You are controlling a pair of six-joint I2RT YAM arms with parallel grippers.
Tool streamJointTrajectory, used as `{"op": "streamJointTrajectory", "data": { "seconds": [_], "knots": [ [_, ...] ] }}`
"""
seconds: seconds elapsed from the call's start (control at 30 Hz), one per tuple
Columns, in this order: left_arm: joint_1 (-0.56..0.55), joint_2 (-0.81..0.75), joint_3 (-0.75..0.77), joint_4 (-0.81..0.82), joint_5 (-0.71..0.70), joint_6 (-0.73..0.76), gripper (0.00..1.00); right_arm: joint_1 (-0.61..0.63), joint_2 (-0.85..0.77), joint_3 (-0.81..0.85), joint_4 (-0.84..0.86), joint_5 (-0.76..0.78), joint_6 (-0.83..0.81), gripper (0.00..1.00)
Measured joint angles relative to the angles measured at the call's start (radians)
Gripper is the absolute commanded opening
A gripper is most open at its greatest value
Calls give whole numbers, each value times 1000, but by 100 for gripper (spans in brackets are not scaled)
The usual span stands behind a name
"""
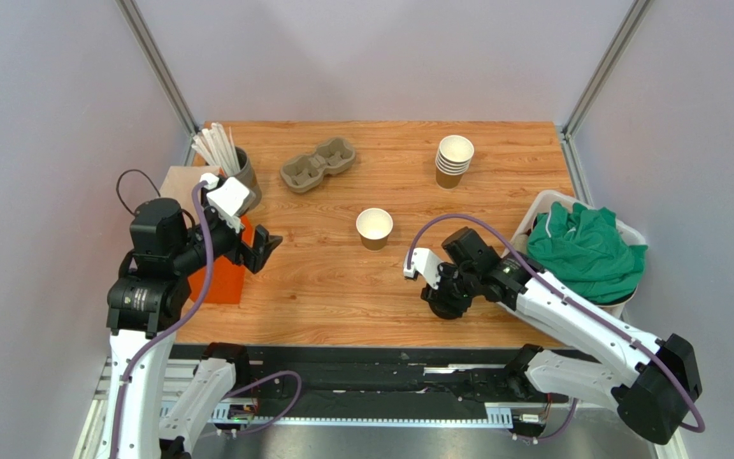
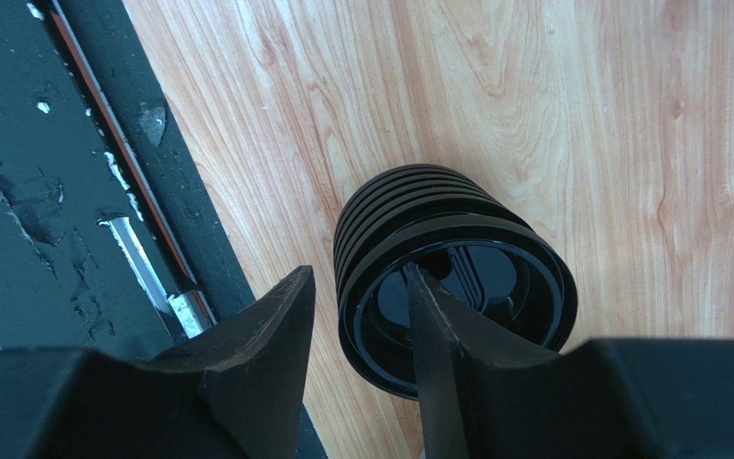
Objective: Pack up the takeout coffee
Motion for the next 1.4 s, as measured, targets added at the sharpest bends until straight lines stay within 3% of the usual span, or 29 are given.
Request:
{"op": "streamJointTrajectory", "data": {
  "seconds": [0.37,0.8,1.4],
  "knots": [
    [6,5,0,10,-1,-17,99,1,19,-16,30,45,17,36],
    [12,3,-6,31,-5,-20,99,1,37,-16,33,47,21,7],
    [19,-20,-22,46,8,-30,99,1,-101,-9,25,41,34,7]
  ]
}}
